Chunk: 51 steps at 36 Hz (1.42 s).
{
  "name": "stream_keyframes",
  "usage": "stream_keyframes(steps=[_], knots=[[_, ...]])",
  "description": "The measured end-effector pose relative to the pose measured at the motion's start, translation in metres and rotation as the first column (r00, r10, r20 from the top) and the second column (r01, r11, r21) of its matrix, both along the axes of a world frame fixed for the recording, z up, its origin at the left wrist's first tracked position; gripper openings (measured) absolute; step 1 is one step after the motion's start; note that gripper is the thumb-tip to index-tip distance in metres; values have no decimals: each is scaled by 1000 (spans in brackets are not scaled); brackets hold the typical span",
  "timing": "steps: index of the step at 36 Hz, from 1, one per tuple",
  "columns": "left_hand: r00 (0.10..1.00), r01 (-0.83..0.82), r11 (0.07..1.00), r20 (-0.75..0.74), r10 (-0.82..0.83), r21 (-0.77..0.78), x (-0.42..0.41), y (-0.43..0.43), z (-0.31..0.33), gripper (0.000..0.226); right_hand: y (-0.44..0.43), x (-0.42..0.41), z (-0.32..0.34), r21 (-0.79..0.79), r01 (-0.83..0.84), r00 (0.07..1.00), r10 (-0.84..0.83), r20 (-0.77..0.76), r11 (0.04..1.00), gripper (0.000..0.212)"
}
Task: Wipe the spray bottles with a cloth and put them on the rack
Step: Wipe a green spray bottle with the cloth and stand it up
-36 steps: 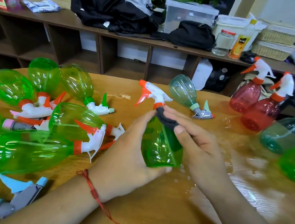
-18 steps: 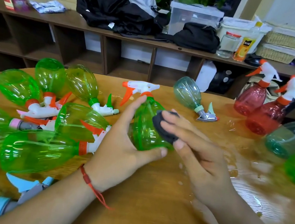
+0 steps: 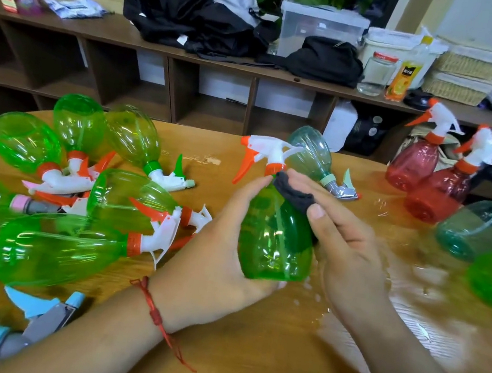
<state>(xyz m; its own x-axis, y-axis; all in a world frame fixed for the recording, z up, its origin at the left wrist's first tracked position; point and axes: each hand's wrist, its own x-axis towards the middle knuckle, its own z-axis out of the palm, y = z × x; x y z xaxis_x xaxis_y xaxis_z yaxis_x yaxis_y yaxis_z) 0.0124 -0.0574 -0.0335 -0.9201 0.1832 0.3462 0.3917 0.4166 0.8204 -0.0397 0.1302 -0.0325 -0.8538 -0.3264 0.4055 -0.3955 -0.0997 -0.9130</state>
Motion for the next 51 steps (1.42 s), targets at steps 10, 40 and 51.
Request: stream_keyframes(steps=[10, 40, 51], knots=[[999, -17, 1000, -28, 17, 22, -2, -1, -3, 117, -1, 0, 3, -58, 2, 1000, -2, 10, 998, 34], [1000, 0, 999, -28, 2, 53, 1, 7, 1, 119, -1, 6, 12, 96, 53, 988, -38, -149, 994, 34], [984, -170, 972, -21, 176, 160, -8, -1, -4, 116, -8, 15, 13, 100, 69, 987, -54, -148, 993, 34]])
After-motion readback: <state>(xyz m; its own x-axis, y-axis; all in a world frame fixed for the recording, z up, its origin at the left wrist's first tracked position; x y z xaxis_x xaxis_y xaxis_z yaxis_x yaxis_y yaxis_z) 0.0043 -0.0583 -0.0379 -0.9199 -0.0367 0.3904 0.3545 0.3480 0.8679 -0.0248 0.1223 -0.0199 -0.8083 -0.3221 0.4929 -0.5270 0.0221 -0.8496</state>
